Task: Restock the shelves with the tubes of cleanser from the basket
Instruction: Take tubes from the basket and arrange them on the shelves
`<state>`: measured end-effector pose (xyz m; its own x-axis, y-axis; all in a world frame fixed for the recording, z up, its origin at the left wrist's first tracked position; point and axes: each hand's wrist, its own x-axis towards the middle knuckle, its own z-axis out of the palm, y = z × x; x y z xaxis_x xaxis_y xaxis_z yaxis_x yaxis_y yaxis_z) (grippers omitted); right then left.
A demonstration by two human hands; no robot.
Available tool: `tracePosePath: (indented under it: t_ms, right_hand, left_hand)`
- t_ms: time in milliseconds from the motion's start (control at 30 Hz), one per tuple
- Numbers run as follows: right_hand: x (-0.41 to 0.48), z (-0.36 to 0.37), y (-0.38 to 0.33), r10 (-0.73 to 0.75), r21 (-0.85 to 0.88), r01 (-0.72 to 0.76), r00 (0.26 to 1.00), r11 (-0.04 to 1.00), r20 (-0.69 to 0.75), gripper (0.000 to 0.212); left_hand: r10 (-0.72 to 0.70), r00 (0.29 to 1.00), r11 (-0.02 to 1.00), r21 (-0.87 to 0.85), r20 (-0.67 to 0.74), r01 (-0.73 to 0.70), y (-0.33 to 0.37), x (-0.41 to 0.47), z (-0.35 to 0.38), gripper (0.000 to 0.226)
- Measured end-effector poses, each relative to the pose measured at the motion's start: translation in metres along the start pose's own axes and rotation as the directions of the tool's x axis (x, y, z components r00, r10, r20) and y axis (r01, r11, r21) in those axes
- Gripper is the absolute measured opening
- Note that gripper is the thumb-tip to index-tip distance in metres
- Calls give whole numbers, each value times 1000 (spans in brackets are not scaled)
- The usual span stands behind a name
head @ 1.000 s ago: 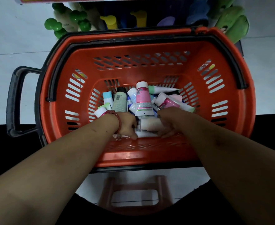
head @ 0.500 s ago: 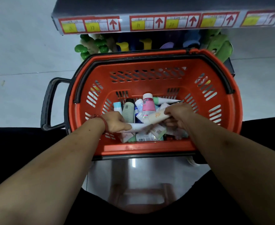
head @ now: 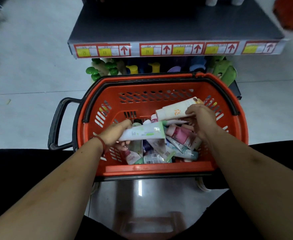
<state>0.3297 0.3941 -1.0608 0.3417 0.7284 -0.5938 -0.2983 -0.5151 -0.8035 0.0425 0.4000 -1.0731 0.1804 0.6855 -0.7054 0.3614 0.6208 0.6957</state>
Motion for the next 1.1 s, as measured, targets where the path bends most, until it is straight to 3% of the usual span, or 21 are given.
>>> tracePosePath:
  t_ms: [267,367,533,667,767,933,1100]
  right_hand:
    - [7,4,-24,-79,76,77,997,994,14,27]
    - [5,9,-26,-76,46,74,996,996,50,16]
    - [-1,19,-34,-75,115,55,980,992,185,82]
    - [-4,28,-36,-66,103,46,978,994,198,103]
    - [-7,29,-33,-41,91,22,976,996,215,92]
    - [-16,32,-31,-22,-29,34,935,999,354,36]
    - [-23,39,-41,-82,81,58,937,995,339,31]
  left_hand:
    - [79,992,933,-357,100,-39,10,-1,-4,39]
    - [143,986,885,-457,87,-88,12,-2,-5,49]
    - [249,965,832,-528,84,-169,13,-1,-5,48]
    - [266,958,792,-591,109,-153,18,-3,0,39]
    - [253,962,760,-635,99,-135,25,-7,2,32]
    - [275,961,744,-640,31,-192,36,-13,-1,32]
    - [333,942,819,-482,-42,-311,47,-20,-5,25]
